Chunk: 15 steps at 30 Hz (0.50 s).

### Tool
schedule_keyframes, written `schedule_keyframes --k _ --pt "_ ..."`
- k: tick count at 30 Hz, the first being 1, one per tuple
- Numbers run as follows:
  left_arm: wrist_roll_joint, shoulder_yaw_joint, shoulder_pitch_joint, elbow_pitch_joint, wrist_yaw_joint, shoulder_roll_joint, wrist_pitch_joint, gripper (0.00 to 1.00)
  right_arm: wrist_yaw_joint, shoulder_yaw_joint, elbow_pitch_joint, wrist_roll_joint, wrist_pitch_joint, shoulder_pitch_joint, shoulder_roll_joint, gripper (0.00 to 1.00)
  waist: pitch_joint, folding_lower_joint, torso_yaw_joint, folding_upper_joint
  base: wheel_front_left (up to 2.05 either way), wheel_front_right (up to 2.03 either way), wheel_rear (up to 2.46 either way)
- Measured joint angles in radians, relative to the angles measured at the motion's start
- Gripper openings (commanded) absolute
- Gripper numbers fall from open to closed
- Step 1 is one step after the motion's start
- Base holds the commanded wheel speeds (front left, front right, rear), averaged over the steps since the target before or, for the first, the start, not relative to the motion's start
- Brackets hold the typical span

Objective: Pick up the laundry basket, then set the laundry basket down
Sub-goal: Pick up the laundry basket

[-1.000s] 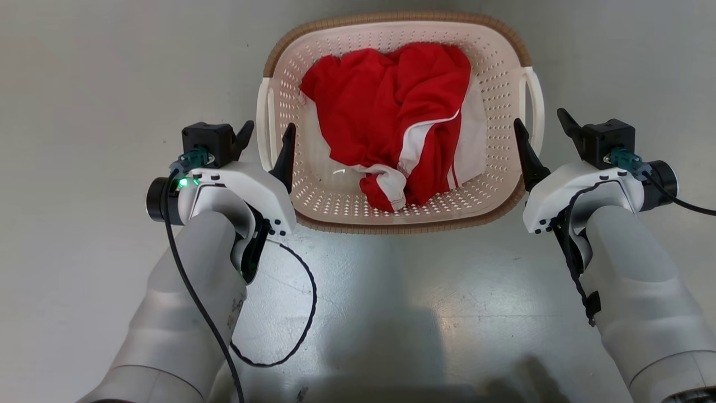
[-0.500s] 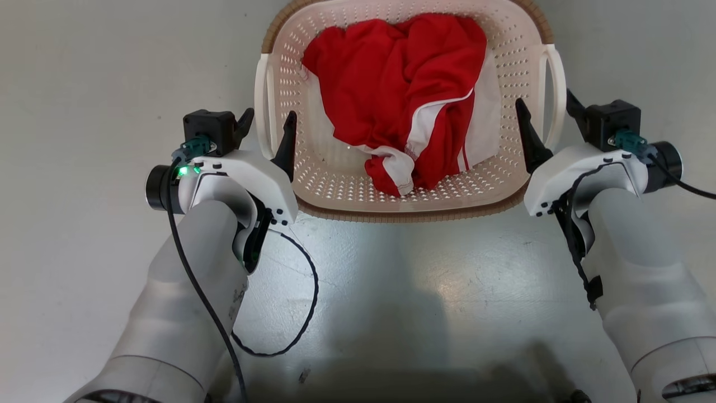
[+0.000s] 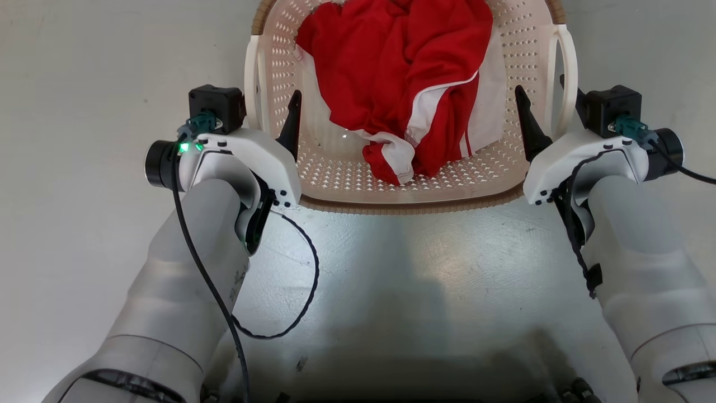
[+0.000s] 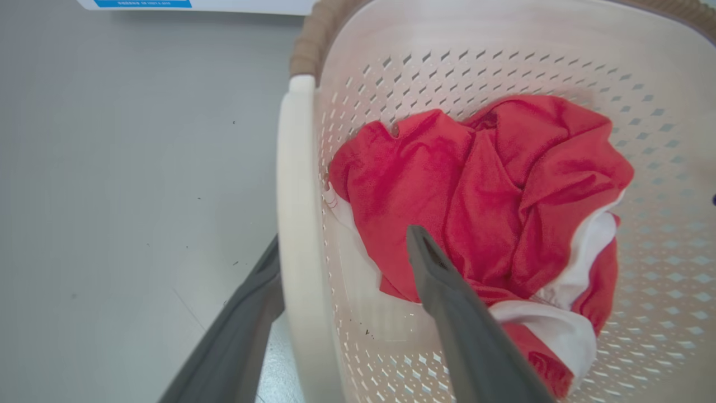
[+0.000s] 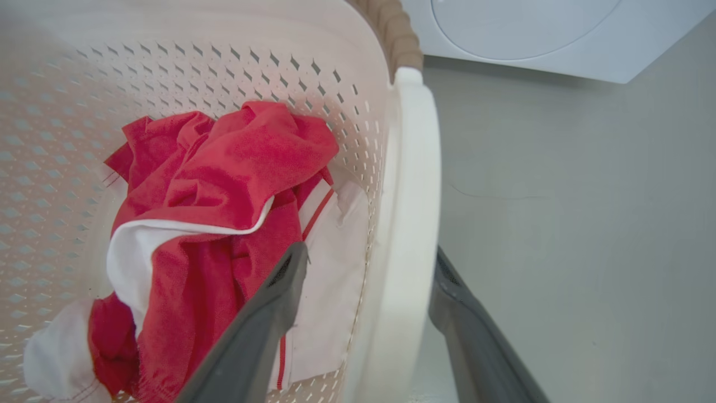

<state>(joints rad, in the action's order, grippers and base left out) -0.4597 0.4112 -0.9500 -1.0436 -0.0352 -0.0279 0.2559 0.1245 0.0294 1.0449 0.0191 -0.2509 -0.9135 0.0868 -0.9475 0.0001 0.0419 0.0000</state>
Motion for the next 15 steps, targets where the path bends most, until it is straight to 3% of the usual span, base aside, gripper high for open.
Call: schedule_keyframes --k 15 --pt "-0.032 0.036 -0.057 -0.088 0.006 0.0 0.001 1.0 0.0 -0.02 0.082 0.0 0.0 -0.057 -0.01 1.0 -0.003 0.0 -0.019 0.0 0.0 0.0 0.0"
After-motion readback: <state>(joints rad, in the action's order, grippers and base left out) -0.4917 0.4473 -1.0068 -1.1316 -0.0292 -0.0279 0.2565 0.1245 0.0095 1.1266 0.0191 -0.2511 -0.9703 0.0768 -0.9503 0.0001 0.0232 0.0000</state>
